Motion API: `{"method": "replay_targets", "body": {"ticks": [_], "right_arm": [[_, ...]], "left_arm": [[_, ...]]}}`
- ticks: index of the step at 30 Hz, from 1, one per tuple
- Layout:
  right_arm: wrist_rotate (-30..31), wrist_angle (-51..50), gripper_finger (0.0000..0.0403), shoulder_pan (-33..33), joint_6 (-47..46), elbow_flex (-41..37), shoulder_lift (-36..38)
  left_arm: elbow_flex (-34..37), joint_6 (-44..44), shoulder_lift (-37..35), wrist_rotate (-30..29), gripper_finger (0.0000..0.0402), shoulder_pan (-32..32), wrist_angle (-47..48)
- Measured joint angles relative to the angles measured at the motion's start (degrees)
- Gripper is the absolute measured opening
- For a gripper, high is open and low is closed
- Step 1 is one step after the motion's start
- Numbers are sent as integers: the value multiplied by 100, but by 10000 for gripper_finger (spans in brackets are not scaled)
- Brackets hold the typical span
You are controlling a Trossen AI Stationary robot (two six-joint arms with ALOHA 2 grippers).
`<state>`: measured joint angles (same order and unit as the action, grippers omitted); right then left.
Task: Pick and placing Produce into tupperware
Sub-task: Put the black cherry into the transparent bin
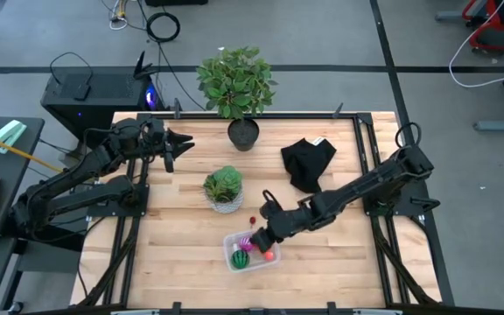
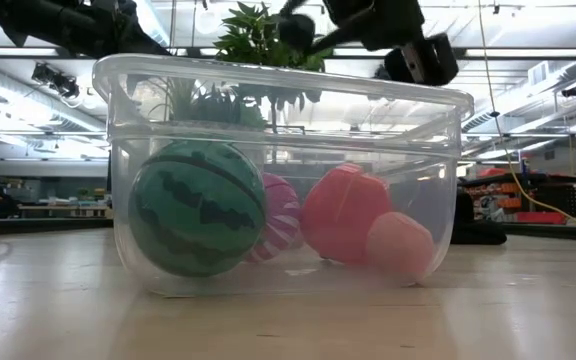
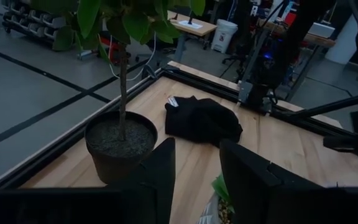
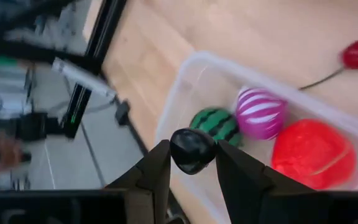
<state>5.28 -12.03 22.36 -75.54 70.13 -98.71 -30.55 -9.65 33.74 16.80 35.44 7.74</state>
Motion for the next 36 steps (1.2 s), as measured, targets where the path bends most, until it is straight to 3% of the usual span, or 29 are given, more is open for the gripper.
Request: {"method": "replay_targets", "body": {"ticks": [10, 20, 36], "right_arm": [[-564, -72, 126, -49, 1491, 528, -429], [-317, -2585, 126, -62, 3054, 1980, -1083], [-819, -2702, 126, -4, 4223, 2133, -1135]], "left_arm": [[0, -16, 2, 0, 130, 0, -13], [0, -15, 0, 0, 134, 2, -16], [0, -13, 2, 0, 135, 1, -16]]}}
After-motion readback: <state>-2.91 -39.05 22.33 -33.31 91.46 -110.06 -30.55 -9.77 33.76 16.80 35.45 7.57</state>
